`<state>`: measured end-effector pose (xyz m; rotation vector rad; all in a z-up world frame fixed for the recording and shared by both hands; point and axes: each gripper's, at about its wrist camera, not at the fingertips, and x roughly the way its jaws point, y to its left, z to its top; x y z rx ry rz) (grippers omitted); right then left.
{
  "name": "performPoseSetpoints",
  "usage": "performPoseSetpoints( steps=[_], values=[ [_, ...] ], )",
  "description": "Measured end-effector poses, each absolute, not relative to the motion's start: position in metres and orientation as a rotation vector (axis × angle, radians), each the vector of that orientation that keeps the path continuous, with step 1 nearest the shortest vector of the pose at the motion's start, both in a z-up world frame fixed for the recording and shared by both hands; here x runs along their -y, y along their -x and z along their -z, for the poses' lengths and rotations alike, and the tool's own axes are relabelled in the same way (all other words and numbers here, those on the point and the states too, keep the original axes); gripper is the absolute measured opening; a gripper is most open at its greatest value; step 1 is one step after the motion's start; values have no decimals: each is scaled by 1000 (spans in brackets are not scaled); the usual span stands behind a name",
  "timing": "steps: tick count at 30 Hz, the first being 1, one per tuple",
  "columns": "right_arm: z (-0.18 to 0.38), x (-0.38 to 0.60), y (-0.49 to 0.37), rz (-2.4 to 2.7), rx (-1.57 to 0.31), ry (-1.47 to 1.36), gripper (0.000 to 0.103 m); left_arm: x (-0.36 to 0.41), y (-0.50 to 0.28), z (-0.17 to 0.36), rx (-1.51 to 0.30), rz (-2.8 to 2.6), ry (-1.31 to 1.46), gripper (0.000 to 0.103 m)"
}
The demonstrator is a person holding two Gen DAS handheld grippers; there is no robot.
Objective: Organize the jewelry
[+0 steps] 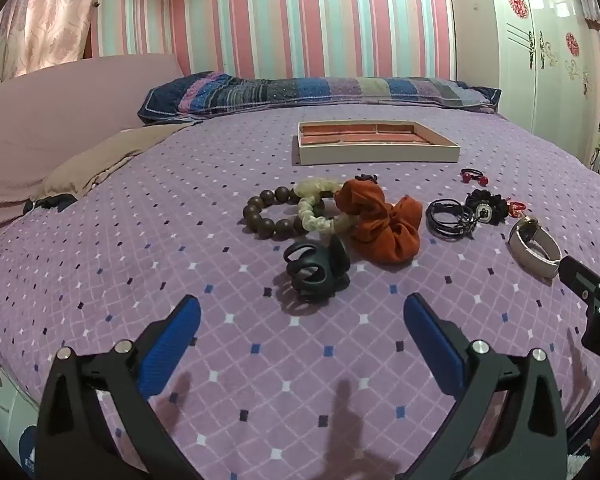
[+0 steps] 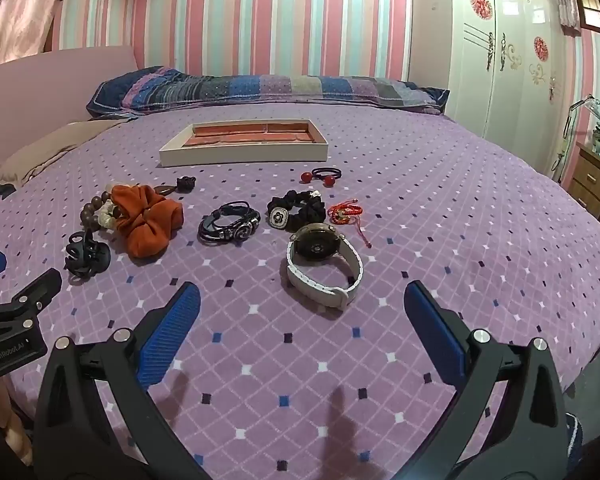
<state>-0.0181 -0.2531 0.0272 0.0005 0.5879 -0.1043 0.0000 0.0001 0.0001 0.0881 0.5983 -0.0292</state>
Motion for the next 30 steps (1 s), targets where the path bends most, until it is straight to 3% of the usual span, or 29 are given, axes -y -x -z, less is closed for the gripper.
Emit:
performPoseSetpoints(
  steps=[30],
  values=[
    [-29,256,14,120,-591,5,99,0,0,0,-597,29,-86,99]
  ],
)
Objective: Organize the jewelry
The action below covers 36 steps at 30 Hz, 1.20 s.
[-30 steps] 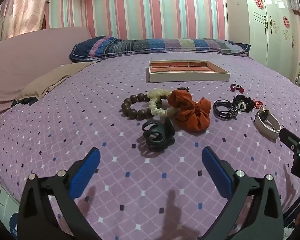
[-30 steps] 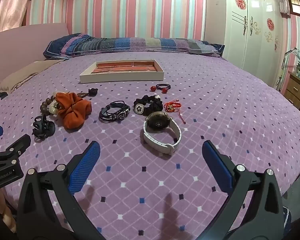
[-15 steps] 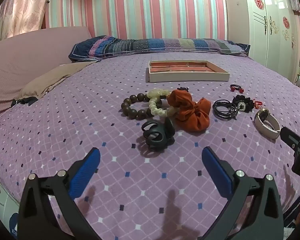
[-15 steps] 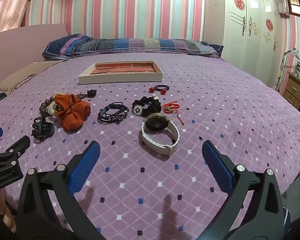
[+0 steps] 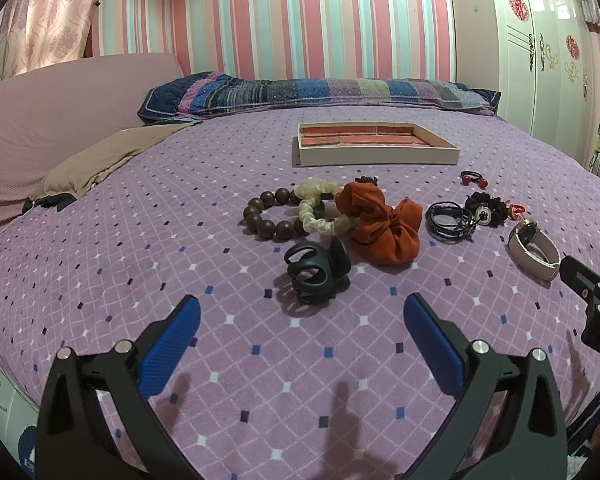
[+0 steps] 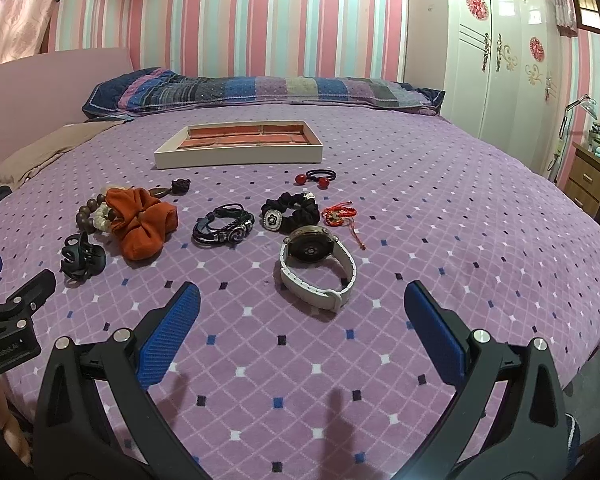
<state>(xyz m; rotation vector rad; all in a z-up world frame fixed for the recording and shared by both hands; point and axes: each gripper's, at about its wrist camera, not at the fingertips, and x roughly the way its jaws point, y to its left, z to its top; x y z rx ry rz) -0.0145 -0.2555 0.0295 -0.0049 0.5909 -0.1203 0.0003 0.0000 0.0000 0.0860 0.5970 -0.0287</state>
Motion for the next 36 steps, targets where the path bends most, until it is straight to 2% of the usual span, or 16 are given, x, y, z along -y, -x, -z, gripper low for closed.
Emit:
performPoseSetpoints(
  steps=[36],
  values=[
    [-25,255,11,123,-597,7,99,0,-4,-5,-595,31,-83,99]
  ],
)
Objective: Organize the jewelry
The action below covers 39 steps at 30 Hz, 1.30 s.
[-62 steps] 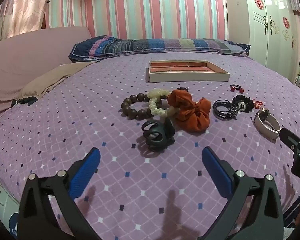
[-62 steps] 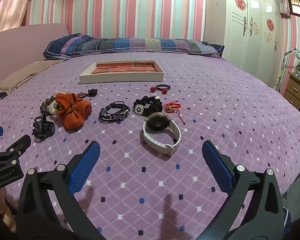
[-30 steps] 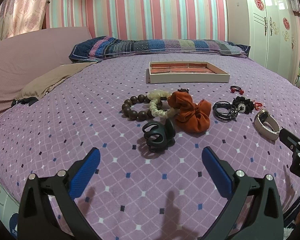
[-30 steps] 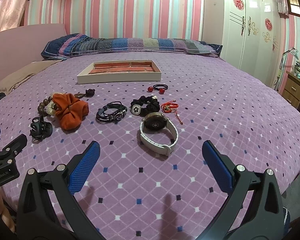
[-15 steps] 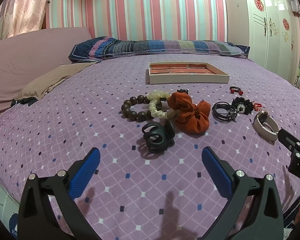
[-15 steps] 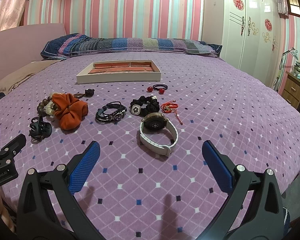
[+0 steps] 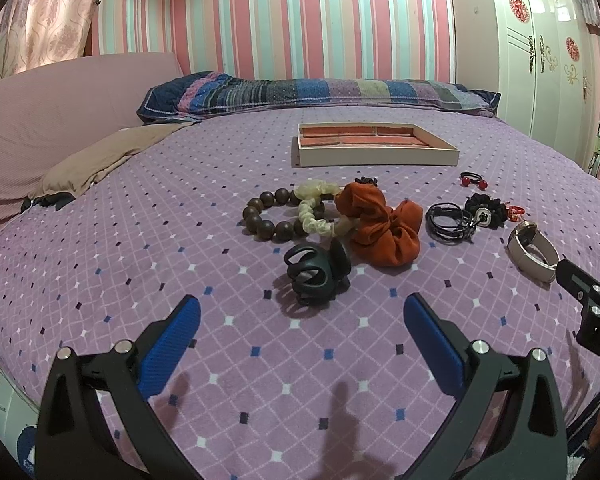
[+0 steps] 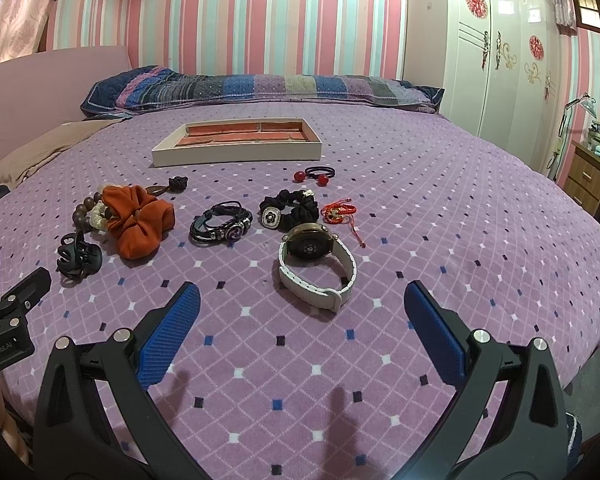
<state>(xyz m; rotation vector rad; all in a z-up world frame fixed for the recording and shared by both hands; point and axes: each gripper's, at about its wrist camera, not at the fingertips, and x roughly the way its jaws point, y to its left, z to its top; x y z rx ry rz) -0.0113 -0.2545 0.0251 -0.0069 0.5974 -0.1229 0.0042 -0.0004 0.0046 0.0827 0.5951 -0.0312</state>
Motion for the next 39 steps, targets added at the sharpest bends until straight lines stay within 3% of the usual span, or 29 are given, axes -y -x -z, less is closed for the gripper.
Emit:
performPoseSetpoints(
  steps=[39],
  values=[
    [-20,252,9,120,-598,18,99,2,-1,5,-585,30,-92,99]
  ],
)
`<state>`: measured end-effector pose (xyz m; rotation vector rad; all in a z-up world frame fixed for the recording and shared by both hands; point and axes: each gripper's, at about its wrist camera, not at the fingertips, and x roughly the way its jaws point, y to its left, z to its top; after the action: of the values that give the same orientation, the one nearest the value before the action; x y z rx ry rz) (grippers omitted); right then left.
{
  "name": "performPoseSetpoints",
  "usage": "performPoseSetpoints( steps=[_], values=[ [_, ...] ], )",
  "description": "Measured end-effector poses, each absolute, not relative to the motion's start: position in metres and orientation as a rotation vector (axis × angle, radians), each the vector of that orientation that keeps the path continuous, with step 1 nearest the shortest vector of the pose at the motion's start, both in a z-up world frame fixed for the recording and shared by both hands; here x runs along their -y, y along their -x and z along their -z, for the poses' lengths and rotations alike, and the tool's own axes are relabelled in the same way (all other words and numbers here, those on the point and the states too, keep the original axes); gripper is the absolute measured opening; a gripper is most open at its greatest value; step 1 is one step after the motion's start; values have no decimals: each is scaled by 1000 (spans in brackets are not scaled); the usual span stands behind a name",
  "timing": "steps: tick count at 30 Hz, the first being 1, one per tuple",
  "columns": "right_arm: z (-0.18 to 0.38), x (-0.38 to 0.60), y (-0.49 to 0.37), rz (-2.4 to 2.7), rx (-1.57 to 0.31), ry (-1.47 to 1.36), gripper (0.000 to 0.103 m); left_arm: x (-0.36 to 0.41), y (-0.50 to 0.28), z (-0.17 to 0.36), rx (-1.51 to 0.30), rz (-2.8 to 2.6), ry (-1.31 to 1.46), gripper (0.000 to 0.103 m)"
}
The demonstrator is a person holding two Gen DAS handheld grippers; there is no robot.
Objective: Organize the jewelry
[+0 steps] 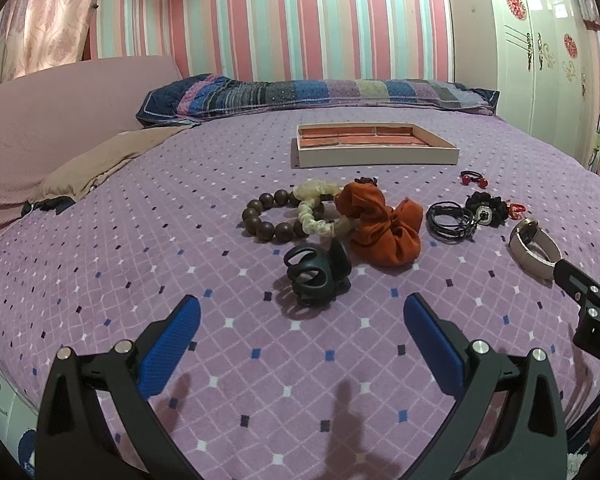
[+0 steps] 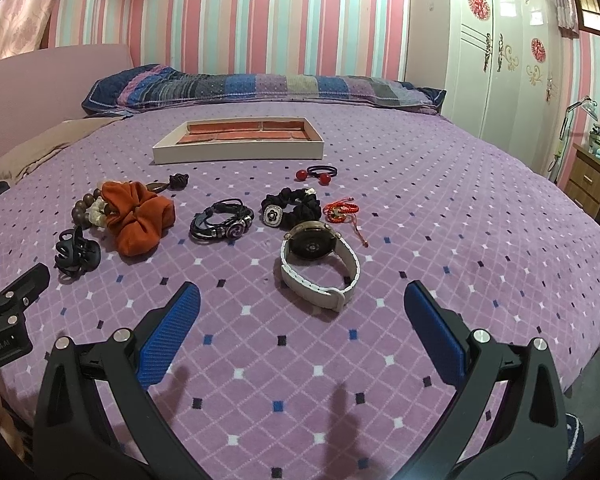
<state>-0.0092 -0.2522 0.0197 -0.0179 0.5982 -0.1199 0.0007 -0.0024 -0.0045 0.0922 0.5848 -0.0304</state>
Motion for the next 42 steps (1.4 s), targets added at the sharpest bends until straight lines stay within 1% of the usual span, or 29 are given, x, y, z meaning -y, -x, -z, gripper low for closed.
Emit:
performPoseSetpoints(
  steps=[11,15,25,30,32,34,38,40,42],
  values=[
    [-19,253,8,125,-601,20,99,-2,-7,6,-612,21,-78,99],
    [-21,255,1,151,-608,60,99,-8,-11,2,-604,17,-71,99],
    [-32,297,-29,177,-626,16,99,-10,-41,-7,-624,77,-51,99],
    [-27,310,-45,214,-645,67,99,1,-58,-4,-650,111,-63,99],
    [-18,313,-49,217,-673,68,95,5,-59,1,-640,101,-90,99],
    [-9,318,-55,205,-712,42,83,8,-61,8,-642,73,-123,99],
    [2,322,-65,192,-755,13,75,3,-70,14,-668,77,-102,99],
    [10,323,-72,180,-787,2,64,1,-75,16,-682,70,-98,99],
    [16,324,-77,162,-816,-22,58,-2,-81,20,-698,66,-92,99]
  ],
)
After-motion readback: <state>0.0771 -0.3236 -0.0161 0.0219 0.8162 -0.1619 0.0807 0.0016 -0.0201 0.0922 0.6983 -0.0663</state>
